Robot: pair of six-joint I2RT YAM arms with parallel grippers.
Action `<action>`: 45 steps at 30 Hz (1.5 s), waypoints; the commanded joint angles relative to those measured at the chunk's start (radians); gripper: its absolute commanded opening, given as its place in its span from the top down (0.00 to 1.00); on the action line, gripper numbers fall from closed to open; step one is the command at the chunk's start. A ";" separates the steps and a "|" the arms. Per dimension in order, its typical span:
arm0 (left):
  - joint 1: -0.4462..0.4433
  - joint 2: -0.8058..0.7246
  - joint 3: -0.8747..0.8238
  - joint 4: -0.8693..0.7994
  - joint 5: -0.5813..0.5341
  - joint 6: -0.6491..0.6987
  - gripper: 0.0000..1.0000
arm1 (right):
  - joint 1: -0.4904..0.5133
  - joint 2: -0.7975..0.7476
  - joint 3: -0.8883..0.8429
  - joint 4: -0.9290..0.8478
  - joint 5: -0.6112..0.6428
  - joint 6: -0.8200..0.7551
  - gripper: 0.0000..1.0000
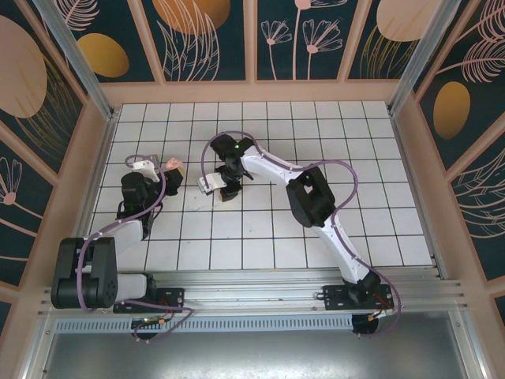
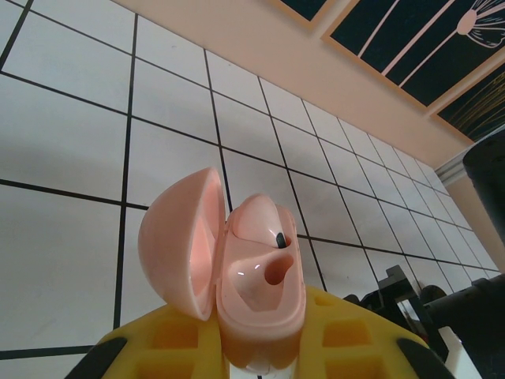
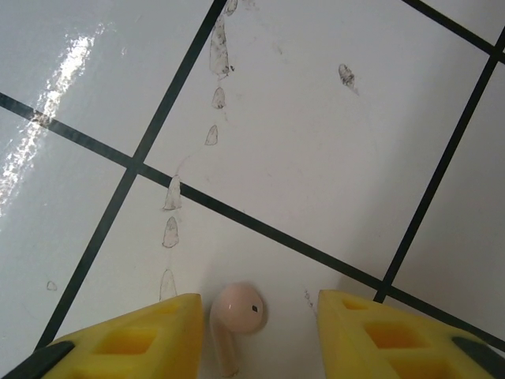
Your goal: Insert wireless bluetooth earbuds into charging case
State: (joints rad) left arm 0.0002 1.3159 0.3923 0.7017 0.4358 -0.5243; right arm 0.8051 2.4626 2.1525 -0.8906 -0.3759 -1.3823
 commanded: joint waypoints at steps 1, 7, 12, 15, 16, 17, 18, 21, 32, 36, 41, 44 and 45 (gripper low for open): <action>0.008 -0.018 -0.007 -0.002 -0.005 0.029 0.91 | 0.007 0.035 0.036 -0.049 -0.022 -0.012 0.57; 0.009 -0.016 -0.004 -0.015 -0.009 0.040 0.91 | 0.010 0.053 0.040 -0.059 -0.013 -0.009 0.62; 0.007 -0.014 0.000 -0.025 -0.021 0.053 0.92 | 0.011 0.059 0.044 -0.069 -0.009 -0.004 0.66; 0.007 -0.013 0.003 -0.030 -0.025 0.055 0.92 | 0.011 0.059 0.043 -0.081 -0.003 0.003 0.68; 0.007 -0.014 0.003 -0.031 -0.025 0.056 0.92 | 0.011 0.059 0.042 -0.084 0.002 0.006 0.68; 0.008 -0.013 0.005 -0.034 -0.025 0.058 0.92 | 0.011 0.060 0.043 -0.089 0.007 0.009 0.69; 0.007 -0.014 0.006 -0.038 -0.026 0.059 0.92 | 0.011 0.059 0.043 -0.093 0.013 0.012 0.69; 0.007 -0.014 0.011 -0.048 -0.031 0.064 0.92 | 0.011 0.058 0.051 -0.111 0.026 0.026 0.70; 0.008 -0.024 0.033 -0.096 -0.031 0.099 0.92 | 0.001 0.021 0.035 -0.190 0.009 0.166 0.72; 0.008 -0.028 0.037 -0.103 -0.028 0.104 0.92 | -0.017 -0.038 -0.079 -0.179 0.014 0.256 0.73; 0.008 -0.030 0.039 -0.100 -0.016 0.105 0.93 | -0.039 -0.175 -0.333 -0.045 0.036 0.347 0.73; 0.007 -0.030 0.040 -0.096 -0.010 0.102 0.93 | -0.054 -0.261 -0.464 0.038 0.042 0.410 0.73; 0.008 -0.030 0.041 -0.096 -0.008 0.101 0.93 | -0.060 -0.289 -0.503 0.065 0.045 0.437 0.74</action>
State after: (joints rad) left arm 0.0002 1.3052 0.4057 0.6010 0.4103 -0.4412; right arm 0.7631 2.2471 1.7416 -0.8612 -0.3603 -1.0477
